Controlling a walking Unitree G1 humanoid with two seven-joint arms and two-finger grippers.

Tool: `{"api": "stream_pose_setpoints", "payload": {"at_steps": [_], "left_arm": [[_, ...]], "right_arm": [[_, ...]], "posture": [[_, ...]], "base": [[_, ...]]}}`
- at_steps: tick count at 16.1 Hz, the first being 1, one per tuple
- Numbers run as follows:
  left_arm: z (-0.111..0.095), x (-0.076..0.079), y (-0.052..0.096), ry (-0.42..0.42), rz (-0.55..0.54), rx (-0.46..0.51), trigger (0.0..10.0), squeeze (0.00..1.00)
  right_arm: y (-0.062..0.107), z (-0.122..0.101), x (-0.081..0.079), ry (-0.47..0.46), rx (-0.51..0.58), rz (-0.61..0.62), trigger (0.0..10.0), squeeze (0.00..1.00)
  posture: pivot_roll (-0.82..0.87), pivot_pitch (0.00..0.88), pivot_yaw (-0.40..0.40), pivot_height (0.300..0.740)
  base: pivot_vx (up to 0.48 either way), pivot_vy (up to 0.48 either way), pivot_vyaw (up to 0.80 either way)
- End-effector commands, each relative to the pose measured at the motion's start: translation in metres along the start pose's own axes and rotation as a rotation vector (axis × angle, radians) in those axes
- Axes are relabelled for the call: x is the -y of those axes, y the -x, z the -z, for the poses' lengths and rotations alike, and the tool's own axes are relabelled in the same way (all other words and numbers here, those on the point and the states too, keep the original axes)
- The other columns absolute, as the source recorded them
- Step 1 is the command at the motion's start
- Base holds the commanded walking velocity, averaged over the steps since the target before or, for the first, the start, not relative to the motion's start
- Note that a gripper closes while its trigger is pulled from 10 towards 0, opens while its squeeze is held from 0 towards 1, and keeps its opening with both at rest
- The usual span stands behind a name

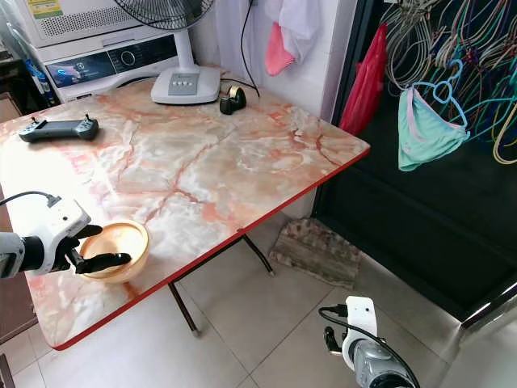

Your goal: Restocking fridge

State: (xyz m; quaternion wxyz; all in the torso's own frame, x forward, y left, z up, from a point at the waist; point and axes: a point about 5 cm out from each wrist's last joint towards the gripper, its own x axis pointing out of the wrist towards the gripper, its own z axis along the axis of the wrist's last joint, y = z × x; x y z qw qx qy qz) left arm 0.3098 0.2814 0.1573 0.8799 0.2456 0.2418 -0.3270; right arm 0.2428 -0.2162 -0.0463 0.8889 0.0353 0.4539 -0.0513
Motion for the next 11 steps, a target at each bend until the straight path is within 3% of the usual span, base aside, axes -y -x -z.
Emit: {"api": "stream_pose_setpoints", "payload": {"at_steps": [1, 5, 11], "left_arm": [[0.0, 0.0, -0.003, -0.029, 0.011, -0.016, 10.0, 0.0], [-0.006, -0.011, 0.002, -0.024, -0.044, -0.002, 10.0, 0.0], [-0.025, -0.016, 0.008, 0.182, -0.068, 0.135, 10.0, 0.0]], "right_arm": [[0.0, -0.001, 0.001, 0.008, -0.007, 0.005, 10.0, 0.0], [0.0, -0.001, 0.001, 0.009, -0.006, 0.005, 10.0, 0.0], [0.0, -0.001, -0.001, 0.006, -0.006, 0.0, 10.0, 0.0]], "posture": [[0.11, 0.0, -0.017, 0.74], [0.11, 0.0, -0.021, 0.74], [0.12, 0.0, -0.015, 0.74]], "base": [[0.0, 0.0, 0.0], [0.0, 0.0, 0.0], [0.0, 0.0, 0.0]]}}
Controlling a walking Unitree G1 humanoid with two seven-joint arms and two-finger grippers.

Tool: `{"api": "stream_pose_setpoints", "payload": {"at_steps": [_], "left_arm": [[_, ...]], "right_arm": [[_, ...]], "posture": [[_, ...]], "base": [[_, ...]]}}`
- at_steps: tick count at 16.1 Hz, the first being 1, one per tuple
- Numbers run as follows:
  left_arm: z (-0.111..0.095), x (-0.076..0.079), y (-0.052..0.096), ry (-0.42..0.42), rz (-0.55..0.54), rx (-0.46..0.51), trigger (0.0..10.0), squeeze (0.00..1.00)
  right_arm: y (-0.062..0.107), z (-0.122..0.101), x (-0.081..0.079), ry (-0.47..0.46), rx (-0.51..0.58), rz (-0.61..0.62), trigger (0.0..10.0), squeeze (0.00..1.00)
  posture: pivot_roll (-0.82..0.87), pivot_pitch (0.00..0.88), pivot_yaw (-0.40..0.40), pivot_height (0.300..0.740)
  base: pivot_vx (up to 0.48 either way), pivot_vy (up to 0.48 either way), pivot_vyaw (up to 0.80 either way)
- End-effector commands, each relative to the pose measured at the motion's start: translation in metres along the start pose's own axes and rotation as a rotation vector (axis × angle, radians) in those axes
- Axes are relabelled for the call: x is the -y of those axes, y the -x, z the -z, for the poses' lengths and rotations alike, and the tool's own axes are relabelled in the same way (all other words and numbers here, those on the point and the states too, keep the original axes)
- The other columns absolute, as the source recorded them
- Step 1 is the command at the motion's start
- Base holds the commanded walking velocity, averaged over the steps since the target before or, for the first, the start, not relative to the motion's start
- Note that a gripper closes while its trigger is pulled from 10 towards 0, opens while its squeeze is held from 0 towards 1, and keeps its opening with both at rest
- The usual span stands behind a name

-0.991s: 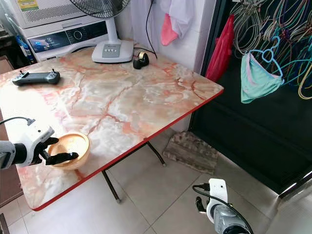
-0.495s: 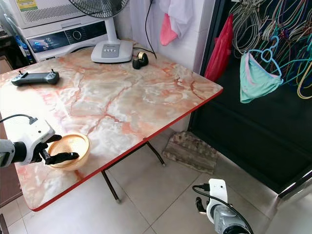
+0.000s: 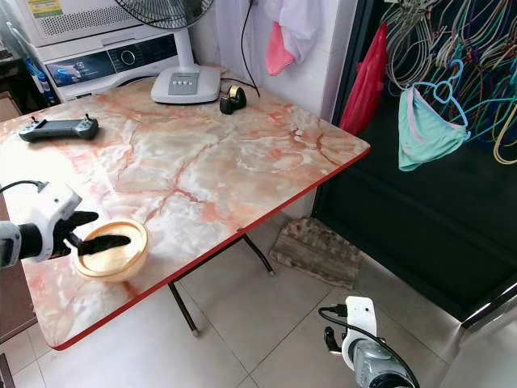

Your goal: Restocking fridge

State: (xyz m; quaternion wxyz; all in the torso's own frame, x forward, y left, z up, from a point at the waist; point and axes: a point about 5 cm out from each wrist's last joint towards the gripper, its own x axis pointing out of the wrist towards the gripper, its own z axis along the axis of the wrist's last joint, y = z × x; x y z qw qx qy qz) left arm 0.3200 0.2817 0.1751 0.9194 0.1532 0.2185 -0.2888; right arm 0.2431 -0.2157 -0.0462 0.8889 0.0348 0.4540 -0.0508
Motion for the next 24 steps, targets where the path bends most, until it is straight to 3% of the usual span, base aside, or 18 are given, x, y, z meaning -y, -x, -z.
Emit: {"api": "stream_pose_setpoints", "payload": {"at_steps": [1, 3, 4, 9, 12, 24], "left_arm": [[-0.01, -0.003, 0.002, 0.046, -0.016, 0.032, 10.0, 0.0], [-0.008, -0.003, -0.003, 0.152, -0.051, -0.02, 10.0, 0.0], [-0.012, -0.001, -0.004, 0.164, -0.038, -0.013, 10.0, 0.0], [-0.013, 0.009, -0.008, 0.163, 0.014, -0.071, 10.0, 0.0], [-0.006, 0.007, -0.005, 0.126, -0.033, -0.193, 10.0, 0.0], [0.011, 0.016, -0.011, 0.193, -0.044, -0.253, 10.0, 0.0]], "right_arm": [[0.0, -0.001, -0.001, 0.003, -0.006, 0.0, 10.0, 0.0], [0.0, 0.0, -0.002, 0.001, -0.006, -0.001, 10.0, 0.0], [0.0, 0.0, -0.002, 0.0, -0.006, -0.001, 10.0, 0.0], [0.0, 0.001, -0.002, -0.005, -0.007, -0.006, 10.0, 0.0], [0.0, 0.001, -0.003, -0.01, -0.009, -0.006, 10.0, 0.0], [0.0, 0.002, -0.003, -0.015, -0.009, -0.01, 10.0, 0.0]], "posture": [[0.12, 0.0, -0.015, 0.74], [0.13, 0.0, -0.013, 0.74], [0.13, 0.0, -0.013, 0.74], [0.13, 0.0, -0.005, 0.74], [0.13, 0.0, 0.002, 0.74], [0.13, 0.0, 0.005, 0.74]], "base": [[0.0, 0.0, 0.0], [0.0, 0.0, 0.0], [0.0, 0.0, 0.0], [0.0, 0.0, 0.0], [0.0, 0.0, 0.0], [0.0, 0.0, 0.0]]}}
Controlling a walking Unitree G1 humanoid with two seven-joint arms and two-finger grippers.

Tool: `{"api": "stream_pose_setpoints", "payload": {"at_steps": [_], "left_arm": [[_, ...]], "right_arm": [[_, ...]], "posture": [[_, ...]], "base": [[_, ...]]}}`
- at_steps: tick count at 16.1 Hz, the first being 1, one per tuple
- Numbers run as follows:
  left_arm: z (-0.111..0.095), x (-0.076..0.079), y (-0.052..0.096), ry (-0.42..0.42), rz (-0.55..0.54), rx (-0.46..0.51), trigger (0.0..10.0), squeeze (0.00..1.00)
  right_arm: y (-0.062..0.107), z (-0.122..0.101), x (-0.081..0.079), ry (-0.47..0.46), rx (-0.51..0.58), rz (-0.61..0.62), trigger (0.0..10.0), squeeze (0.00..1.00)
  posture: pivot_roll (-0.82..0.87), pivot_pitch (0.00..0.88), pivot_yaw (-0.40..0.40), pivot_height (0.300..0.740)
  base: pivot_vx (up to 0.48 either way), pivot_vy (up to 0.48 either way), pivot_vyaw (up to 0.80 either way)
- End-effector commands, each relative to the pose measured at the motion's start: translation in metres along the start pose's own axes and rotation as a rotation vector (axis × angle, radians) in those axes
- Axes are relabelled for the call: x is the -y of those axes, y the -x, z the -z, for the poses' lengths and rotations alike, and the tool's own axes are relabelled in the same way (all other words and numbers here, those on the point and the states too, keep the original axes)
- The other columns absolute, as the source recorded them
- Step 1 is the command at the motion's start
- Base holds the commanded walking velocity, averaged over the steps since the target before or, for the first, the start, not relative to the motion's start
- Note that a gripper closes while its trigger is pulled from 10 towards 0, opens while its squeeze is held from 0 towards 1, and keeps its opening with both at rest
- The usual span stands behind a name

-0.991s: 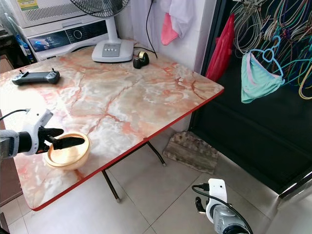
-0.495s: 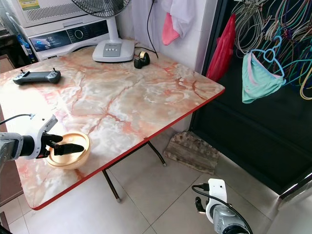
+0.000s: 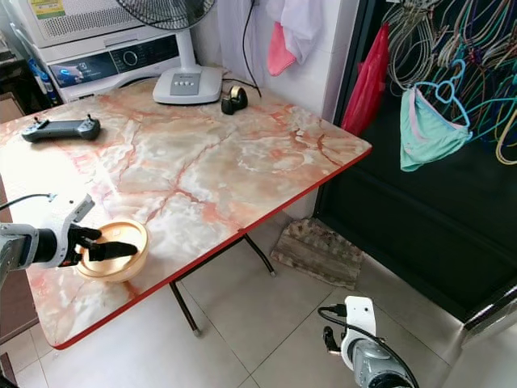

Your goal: Restocking fridge

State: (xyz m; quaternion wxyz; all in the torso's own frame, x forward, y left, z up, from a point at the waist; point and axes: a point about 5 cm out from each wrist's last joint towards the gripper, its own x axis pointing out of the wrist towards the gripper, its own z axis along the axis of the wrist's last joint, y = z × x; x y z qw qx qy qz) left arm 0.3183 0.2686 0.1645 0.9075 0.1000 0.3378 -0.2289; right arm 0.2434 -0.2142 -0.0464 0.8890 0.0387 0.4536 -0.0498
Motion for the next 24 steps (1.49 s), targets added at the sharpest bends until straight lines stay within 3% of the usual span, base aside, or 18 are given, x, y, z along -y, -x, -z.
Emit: {"api": "stream_pose_setpoints", "payload": {"at_steps": [1, 12, 16, 20, 24], "left_arm": [[0.009, 0.002, -0.004, 0.003, -0.006, -0.054, 10.0, 0.0], [0.03, 0.005, -0.013, -0.015, -0.009, -0.149, 10.0, 0.0], [0.033, 0.005, -0.012, -0.102, 0.011, -0.152, 10.0, 0.0], [0.036, -0.007, -0.006, -0.183, 0.004, -0.127, 10.0, 0.0], [0.031, -0.018, 0.002, -0.3, -0.005, -0.024, 10.0, 0.0]], "right_arm": [[0.0, 0.001, -0.001, -0.009, -0.009, -0.006, 10.0, 0.0], [0.0, 0.002, 0.0, -0.008, -0.014, -0.013, 10.0, 0.0], [0.0, 0.002, 0.001, -0.006, -0.015, -0.017, 10.0, 0.0], [0.0, 0.001, 0.002, -0.003, -0.016, -0.015, 10.0, 0.0], [0.001, 0.002, 0.003, 0.004, -0.018, -0.014, 10.0, 0.0]], "posture": [[0.13, 0.0, 0.004, 0.74], [0.12, 0.0, -0.004, 0.74], [0.12, 0.0, -0.005, 0.74], [0.11, 0.0, -0.013, 0.74], [0.1, 0.0, -0.019, 0.74]], "base": [[0.0, 0.0, 0.0], [0.0, 0.0, 0.0], [0.0, 0.0, 0.0], [0.0, 0.0, 0.0], [0.0, 0.0, 0.0]]}}
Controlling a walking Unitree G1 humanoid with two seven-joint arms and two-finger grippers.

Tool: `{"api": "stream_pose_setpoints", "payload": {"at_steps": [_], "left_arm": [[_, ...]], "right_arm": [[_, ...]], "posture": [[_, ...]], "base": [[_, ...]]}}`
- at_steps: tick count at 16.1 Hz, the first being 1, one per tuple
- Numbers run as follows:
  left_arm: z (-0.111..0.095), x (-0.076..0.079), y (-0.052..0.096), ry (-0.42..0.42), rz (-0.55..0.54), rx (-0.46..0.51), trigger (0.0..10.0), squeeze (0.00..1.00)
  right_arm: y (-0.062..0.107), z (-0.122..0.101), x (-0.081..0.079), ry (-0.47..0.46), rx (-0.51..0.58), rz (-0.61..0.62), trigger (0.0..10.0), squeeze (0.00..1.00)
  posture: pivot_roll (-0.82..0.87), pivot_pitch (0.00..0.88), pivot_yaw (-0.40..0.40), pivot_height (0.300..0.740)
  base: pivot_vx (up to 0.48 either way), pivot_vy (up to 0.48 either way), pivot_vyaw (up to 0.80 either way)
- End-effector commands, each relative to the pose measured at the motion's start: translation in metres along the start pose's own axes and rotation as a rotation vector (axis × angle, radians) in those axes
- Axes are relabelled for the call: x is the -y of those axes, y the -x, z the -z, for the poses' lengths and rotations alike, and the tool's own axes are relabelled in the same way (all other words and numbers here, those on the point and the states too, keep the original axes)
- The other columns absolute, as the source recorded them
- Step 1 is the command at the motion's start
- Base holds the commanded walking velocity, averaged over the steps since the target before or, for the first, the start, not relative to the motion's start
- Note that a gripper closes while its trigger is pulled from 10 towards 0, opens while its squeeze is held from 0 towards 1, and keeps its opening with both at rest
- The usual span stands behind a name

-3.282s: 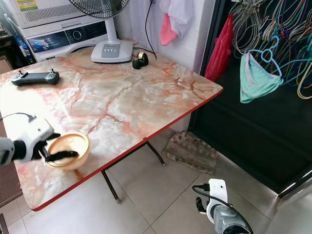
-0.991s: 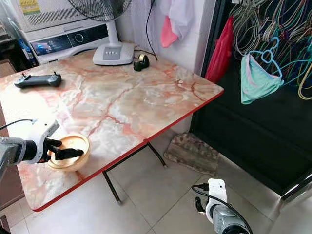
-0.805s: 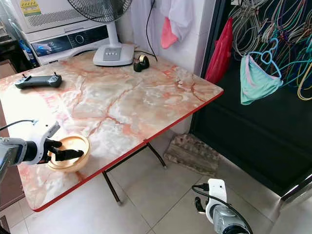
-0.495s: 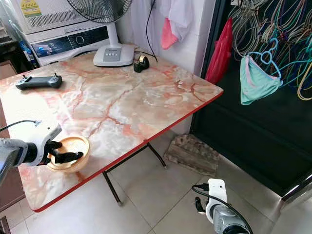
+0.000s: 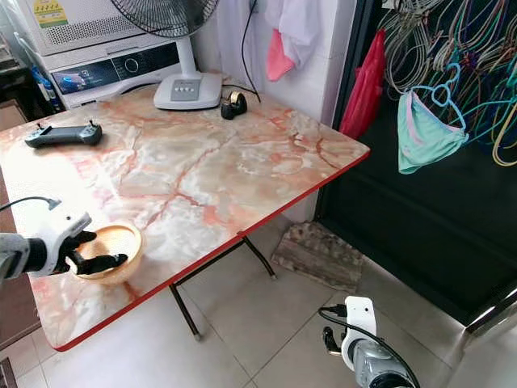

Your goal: Restocking fridge

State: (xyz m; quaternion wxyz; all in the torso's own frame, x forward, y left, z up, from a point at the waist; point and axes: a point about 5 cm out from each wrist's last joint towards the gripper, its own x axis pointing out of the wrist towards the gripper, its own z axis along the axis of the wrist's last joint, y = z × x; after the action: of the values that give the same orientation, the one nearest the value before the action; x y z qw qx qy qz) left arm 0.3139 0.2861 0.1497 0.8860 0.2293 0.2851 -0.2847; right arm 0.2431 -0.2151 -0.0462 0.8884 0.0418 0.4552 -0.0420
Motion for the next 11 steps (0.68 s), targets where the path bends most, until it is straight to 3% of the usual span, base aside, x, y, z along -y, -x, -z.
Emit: {"api": "stream_pose_setpoints", "payload": {"at_steps": [1, 2, 5, 8, 9, 11], "left_arm": [[0.012, -0.004, 0.004, -0.047, -0.025, -0.03, 10.0, 0.0], [0.012, -0.004, 0.006, -0.095, -0.033, 0.019, 10.0, 0.0], [0.011, -0.005, 0.005, -0.103, -0.056, 0.066, 10.0, 0.0], [-0.009, -0.015, 0.008, -0.146, -0.17, 0.207, 10.0, 0.0], [-0.015, -0.018, 0.01, -0.136, -0.2, 0.241, 10.0, 0.0], [-0.041, -0.028, 0.017, -0.001, -0.299, 0.443, 10.0, 0.0]], "right_arm": [[0.0, 0.002, 0.002, 0.004, -0.015, 0.003, 10.0, 0.0], [0.0, 0.002, 0.002, 0.005, -0.015, 0.002, 10.0, 0.0], [0.0, 0.002, 0.002, 0.009, -0.016, 0.0, 10.0, 0.0], [0.0, 0.001, 0.002, 0.013, -0.015, 0.003, 10.0, 0.0], [0.0, 0.001, 0.002, 0.012, -0.013, 0.004, 10.0, 0.0], [0.0, 0.001, 0.002, 0.007, -0.009, 0.006, 10.0, 0.0]], "posture": [[0.1, 0.0, -0.019, 0.74], [0.1, 0.0, -0.02, 0.74], [0.1, 0.0, -0.025, 0.74], [0.1, 0.0, -0.026, 0.74], [0.1, 0.0, -0.026, 0.74], [0.1, 0.0, -0.026, 0.74]], "base": [[0.0, 0.0, 0.0], [0.0, 0.0, 0.0], [0.0, 0.0, 0.0], [0.0, 0.0, 0.0], [0.0, 0.0, 0.0], [0.0, 0.0, 0.0]]}}
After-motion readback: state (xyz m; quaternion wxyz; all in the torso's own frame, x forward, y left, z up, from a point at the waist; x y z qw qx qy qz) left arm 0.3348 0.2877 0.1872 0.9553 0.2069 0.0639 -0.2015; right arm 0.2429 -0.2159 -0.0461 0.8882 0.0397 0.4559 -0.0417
